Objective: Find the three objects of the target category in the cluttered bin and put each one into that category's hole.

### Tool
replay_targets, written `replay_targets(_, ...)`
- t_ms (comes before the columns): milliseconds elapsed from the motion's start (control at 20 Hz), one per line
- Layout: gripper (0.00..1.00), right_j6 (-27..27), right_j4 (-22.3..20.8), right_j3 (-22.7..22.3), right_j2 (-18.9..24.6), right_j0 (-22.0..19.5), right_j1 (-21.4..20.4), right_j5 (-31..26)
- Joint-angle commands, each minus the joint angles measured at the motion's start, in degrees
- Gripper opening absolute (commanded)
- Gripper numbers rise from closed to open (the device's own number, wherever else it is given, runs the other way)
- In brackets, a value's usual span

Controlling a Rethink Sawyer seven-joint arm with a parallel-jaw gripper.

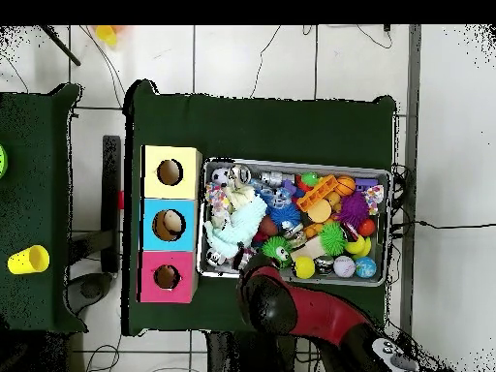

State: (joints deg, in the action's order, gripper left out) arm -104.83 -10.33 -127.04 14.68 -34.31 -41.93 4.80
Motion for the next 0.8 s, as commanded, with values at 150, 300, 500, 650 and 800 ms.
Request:
replay_targets(150,1.0,-10.68,2.26,-7.41,6.98,-1.04,-8.55,-5.56)
replay_targets(300,1.0,-11.97,3.52,-8.97,7.69,-0.84,-9.97,-5.08)
replay_targets(500,1.0,-9.87,3.82,-4.85,-0.16,4.65,-4.52,-4.54)
replay_targets(650,1.0,-8.29,4.25,1.15,-5.87,8.46,3.47,-4.04)
replay_targets(800,1.0,-8.54,4.84,3.73,-6.57,8.66,7.79,-2.24)
